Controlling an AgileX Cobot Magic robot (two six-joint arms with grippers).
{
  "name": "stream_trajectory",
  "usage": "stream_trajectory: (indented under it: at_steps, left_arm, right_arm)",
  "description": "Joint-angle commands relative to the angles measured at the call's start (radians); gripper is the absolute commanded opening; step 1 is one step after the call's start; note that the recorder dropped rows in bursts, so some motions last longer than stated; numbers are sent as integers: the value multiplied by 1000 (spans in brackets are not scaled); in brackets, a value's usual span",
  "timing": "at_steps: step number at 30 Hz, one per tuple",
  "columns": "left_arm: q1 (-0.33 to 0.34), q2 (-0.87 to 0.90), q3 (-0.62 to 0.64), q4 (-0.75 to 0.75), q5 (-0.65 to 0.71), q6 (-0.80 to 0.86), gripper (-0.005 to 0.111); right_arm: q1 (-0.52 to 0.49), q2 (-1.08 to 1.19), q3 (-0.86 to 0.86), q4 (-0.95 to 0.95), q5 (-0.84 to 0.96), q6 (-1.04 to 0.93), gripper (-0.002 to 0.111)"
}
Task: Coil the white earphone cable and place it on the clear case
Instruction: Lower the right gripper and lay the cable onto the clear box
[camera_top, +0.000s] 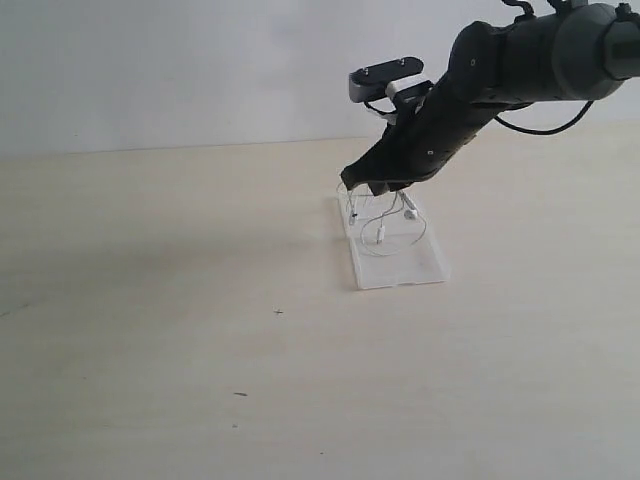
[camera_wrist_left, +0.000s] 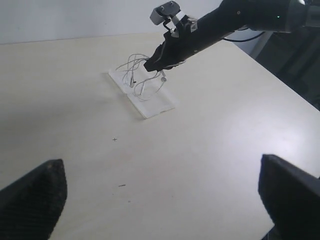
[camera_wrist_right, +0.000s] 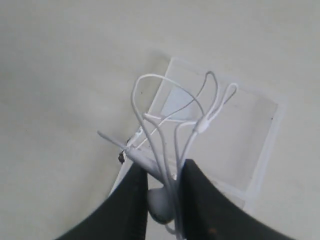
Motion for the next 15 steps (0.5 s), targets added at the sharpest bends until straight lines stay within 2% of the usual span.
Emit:
stream_trajectory:
  at_steps: [1, 15]
  left_arm:
    - [3, -4, 2, -9, -15, -8, 105]
    - [3, -4, 2, -29, -15, -8, 105]
  right_arm:
    - [-14, -2, -7, -30, 56, -11, 0]
    - [-27, 8, -7, -34, 116, 108, 0]
